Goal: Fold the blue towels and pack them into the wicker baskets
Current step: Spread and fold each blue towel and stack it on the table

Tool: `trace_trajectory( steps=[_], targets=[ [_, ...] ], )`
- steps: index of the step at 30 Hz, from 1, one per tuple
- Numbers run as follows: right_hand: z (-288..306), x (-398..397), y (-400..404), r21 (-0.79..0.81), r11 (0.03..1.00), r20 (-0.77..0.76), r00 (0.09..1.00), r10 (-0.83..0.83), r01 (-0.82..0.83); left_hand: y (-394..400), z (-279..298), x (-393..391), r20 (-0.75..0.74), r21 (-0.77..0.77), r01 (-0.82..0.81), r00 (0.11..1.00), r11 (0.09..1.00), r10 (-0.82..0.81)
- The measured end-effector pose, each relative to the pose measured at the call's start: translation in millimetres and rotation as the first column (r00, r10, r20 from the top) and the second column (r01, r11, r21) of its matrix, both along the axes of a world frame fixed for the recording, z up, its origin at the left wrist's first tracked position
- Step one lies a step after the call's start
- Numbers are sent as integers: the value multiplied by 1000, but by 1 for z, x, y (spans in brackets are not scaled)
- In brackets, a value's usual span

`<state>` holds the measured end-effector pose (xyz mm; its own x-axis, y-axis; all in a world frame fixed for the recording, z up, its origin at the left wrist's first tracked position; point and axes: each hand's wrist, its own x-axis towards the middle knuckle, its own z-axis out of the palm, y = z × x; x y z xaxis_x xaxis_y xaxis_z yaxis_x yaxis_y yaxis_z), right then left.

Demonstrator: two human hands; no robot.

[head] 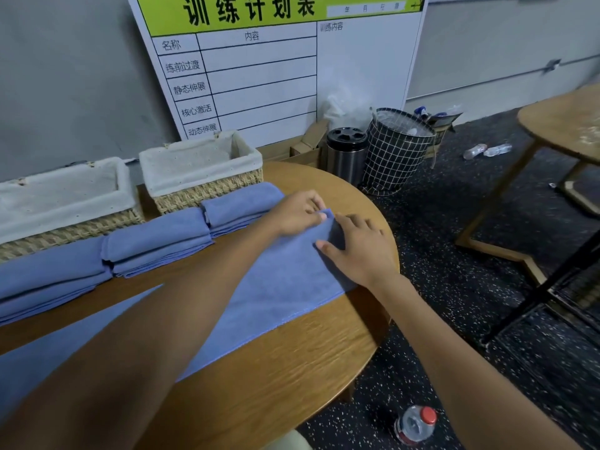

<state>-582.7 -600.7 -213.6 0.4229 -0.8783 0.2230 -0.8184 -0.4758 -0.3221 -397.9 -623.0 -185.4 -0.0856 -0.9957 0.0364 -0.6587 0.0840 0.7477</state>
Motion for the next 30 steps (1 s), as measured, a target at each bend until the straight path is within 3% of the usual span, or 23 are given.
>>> trace_trajectory(
  steps=[4, 9, 15, 17, 20, 23, 30],
  targets=[
    [6, 1, -6, 83, 997, 237, 971, -26, 6, 6, 6, 6, -153, -72, -4, 988, 997, -8],
    [10, -29, 11, 221, 974, 467, 882, -65, -45, 22, 12, 17, -165, -155, -82, 985, 985, 56],
    [29, -25, 56, 144, 984, 694, 719, -28, -101, 49, 30, 19, -313, -146, -145, 945, 979, 94],
    [45, -7, 76, 95, 985, 725, 688, 32, -146, 67, 45, 28, -458, -76, -148, 883, 986, 97],
    [73, 30, 109, 56, 960, 755, 642, 138, -273, 107, 73, 61, -711, 39, -104, 696, 994, 101],
    [93, 80, 148, 52, 918, 754, 618, 222, -393, 163, 98, 114, -814, 91, -65, 569, 994, 112],
    [106, 205, 247, 59, 785, 765, 533, 361, -617, 317, 129, 234, -731, 122, -232, 636, 965, 245]
  ],
)
